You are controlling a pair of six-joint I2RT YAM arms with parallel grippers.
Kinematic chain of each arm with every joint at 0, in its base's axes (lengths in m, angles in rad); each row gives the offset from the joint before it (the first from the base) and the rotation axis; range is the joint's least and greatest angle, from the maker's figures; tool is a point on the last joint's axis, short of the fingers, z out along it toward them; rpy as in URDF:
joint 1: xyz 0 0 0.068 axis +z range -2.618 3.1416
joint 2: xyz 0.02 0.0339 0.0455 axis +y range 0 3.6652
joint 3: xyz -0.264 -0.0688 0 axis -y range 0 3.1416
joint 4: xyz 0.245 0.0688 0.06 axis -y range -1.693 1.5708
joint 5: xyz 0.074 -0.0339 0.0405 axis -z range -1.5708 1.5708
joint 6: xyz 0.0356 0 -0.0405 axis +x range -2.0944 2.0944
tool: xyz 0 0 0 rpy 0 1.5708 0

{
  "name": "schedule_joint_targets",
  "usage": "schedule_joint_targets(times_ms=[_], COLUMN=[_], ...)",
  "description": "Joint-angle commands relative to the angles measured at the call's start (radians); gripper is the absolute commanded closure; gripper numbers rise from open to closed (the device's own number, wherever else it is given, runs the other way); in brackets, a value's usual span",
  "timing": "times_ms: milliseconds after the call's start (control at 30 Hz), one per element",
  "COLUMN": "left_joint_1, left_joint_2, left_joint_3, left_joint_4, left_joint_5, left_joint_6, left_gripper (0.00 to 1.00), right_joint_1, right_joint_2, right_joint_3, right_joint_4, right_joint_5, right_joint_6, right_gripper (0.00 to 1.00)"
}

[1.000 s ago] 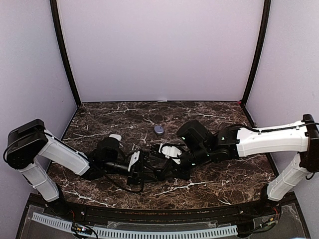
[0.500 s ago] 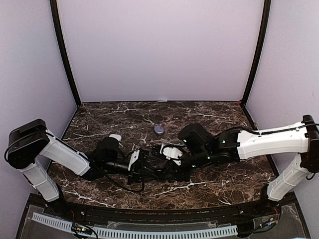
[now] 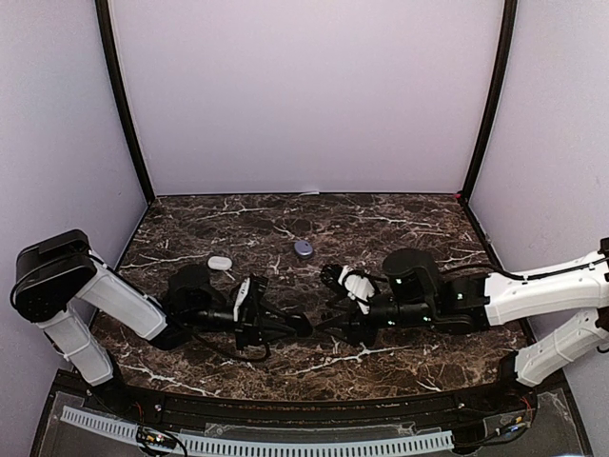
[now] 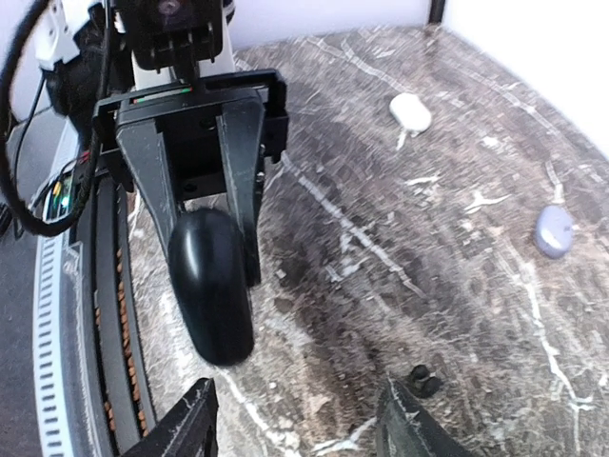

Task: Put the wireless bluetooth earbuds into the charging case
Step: Open the charging case.

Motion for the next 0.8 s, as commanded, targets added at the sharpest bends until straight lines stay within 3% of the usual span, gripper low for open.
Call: schedule_joint_targets(times_ms=[0, 200, 300, 500, 767], left_joint_1=[0.058, 0.089, 0.089, 0.089, 0.091], left_joint_2=[-0.005, 0.017, 0.007, 0.005, 0.160], left_joint_3=[-0.032, -0.047, -0.036, -0.043, -0.136], left_joint_4=[0.178, 0.301, 0.272, 0.286, 0.570], left_joint_5=[0.078, -0.013, -0.071, -0.180, -0.211], left_joint_6=[-0.146, -0.227, -0.227, -0.204, -0.159], left_gripper=[0.78, 0.78, 0.78, 0.78, 0.78], right_joint_1=[0.006, 0.002, -0.002, -0.038, -0.061], right_joint_2=[-0.089, -0.106, -0.079, -0.005, 0.078], right_joint_3=[-0.097, -0.160, -0.170, -0.140, -0.307], right_joint_4=[0.230, 0.370, 0.446, 0.486, 0.802], right_joint_5=[0.124, 0.256, 0.205, 0.179, 0.074], right_joint_6=[0.045, -0.013, -0.142, -0.152, -0.173], right_gripper=[0.42, 0.37, 0.34, 0.32, 0.29])
